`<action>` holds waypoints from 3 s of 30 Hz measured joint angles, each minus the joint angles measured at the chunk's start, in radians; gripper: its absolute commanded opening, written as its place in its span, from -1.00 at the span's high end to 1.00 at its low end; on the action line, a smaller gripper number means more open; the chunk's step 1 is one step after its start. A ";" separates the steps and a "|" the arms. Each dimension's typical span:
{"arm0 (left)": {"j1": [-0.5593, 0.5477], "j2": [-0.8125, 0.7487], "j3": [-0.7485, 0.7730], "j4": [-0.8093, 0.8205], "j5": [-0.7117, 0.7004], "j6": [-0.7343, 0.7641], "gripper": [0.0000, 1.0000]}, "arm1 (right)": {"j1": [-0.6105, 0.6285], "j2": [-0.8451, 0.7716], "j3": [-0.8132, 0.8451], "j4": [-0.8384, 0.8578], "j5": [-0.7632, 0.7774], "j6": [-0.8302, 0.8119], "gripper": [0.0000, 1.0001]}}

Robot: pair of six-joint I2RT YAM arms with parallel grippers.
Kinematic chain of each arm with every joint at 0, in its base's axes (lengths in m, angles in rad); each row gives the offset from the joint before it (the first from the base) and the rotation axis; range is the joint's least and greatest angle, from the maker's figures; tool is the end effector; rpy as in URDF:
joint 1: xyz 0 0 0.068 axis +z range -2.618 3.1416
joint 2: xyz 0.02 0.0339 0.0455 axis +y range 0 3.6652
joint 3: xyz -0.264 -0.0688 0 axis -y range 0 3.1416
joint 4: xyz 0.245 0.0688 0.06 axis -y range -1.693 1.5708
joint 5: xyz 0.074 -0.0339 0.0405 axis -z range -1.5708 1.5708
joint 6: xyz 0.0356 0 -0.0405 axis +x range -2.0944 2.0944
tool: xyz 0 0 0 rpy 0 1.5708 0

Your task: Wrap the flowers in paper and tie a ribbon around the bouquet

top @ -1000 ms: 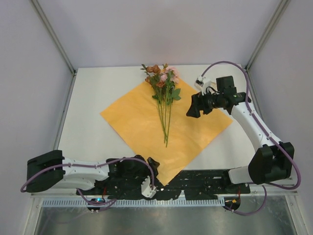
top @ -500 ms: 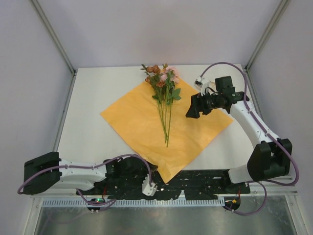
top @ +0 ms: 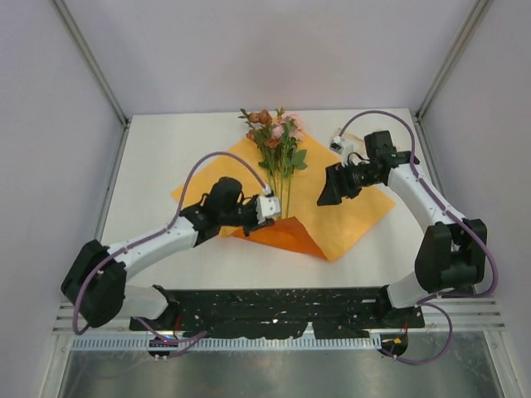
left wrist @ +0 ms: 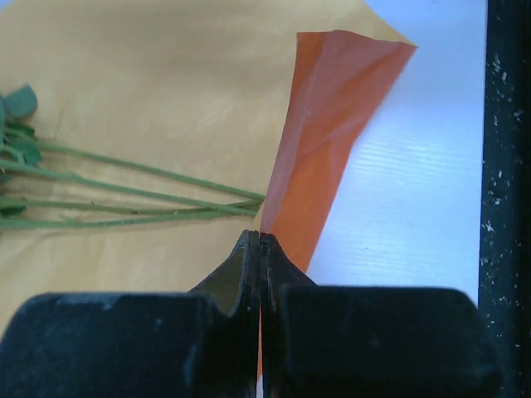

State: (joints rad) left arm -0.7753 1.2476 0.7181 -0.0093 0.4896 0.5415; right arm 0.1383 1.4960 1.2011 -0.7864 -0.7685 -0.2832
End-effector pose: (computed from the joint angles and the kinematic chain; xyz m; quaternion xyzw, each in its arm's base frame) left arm 0.1800 -0.1998 0.2378 0.6109 0.5943 -0.2652 0.4508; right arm 0.2927 0.0657 0.2751 -0.2770 0.8605 0.3465 0.2504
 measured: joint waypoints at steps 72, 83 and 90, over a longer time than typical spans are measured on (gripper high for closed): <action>0.578 -0.031 0.077 -0.376 0.103 -0.360 -0.22 | 0.180 0.118 -0.137 0.114 -0.061 -0.043 0.90; 0.425 -0.192 -0.180 -0.520 0.049 0.622 0.10 | 0.152 0.118 -0.140 0.114 -0.076 -0.034 0.90; 0.282 -0.123 -0.228 -0.394 -0.023 0.716 0.34 | 0.152 0.118 -0.140 0.117 -0.080 -0.026 0.90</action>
State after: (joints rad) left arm -0.4934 1.1244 0.4900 -0.4038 0.4667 1.2579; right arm 0.2905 1.6142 1.0607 -0.6693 -0.8482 -0.3088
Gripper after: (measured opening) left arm 0.363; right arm 0.060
